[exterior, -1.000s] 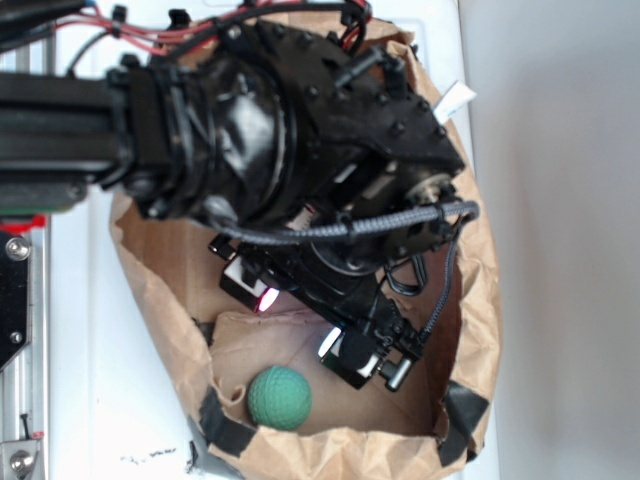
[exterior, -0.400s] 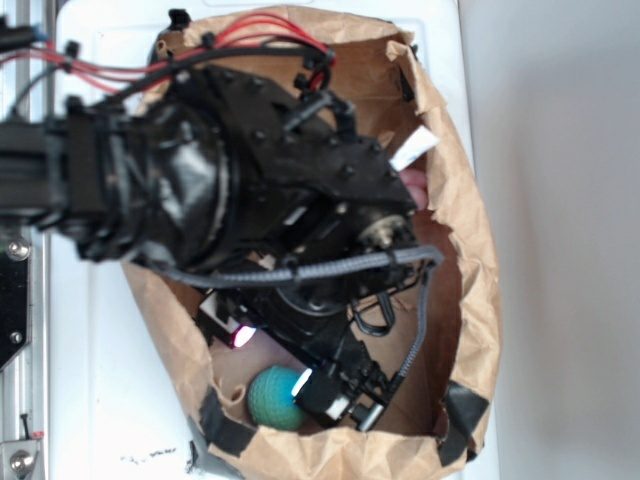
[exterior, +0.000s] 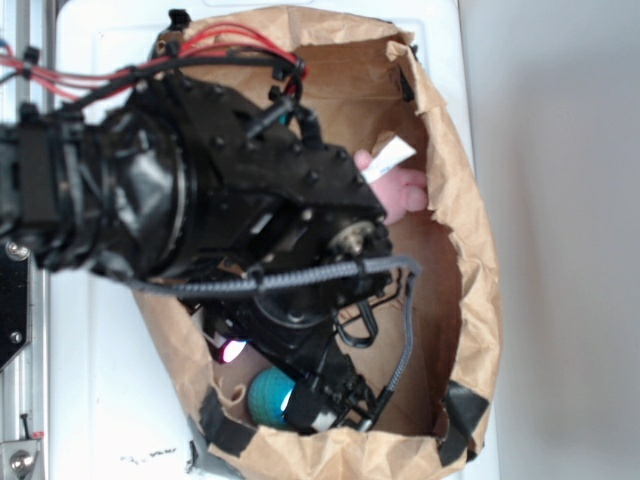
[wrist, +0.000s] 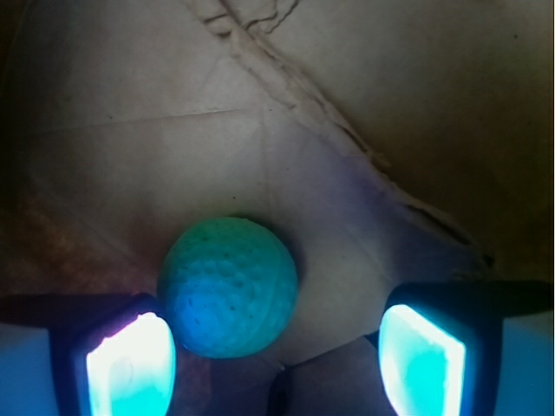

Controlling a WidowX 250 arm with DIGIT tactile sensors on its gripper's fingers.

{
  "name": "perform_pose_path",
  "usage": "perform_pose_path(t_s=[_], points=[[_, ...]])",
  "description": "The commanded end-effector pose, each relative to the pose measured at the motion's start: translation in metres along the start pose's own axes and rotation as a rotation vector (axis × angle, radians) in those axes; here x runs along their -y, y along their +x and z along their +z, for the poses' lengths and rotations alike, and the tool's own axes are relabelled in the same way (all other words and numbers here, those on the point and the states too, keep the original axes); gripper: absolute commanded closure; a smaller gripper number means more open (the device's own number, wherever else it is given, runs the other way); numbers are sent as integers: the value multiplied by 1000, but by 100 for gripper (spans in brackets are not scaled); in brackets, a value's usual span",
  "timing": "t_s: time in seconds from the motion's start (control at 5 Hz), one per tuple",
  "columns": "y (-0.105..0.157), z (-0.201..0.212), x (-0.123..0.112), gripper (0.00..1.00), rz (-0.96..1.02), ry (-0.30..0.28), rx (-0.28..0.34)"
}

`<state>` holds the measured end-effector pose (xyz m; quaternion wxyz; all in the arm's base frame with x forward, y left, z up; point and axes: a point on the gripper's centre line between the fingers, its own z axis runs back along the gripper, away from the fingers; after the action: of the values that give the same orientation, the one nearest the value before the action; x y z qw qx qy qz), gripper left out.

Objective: Grab the green ball.

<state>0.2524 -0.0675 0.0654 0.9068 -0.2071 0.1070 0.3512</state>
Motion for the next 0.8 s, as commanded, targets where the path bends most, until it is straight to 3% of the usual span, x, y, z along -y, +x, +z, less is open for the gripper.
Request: perform_pose_path(t_s=[0.0, 0.2, 0.6], points=[[-12, 3, 15, 0, -79, -63, 57], [-16, 0, 20, 0, -69, -66, 34], [-17, -15, 25, 0, -49, -129, 59]])
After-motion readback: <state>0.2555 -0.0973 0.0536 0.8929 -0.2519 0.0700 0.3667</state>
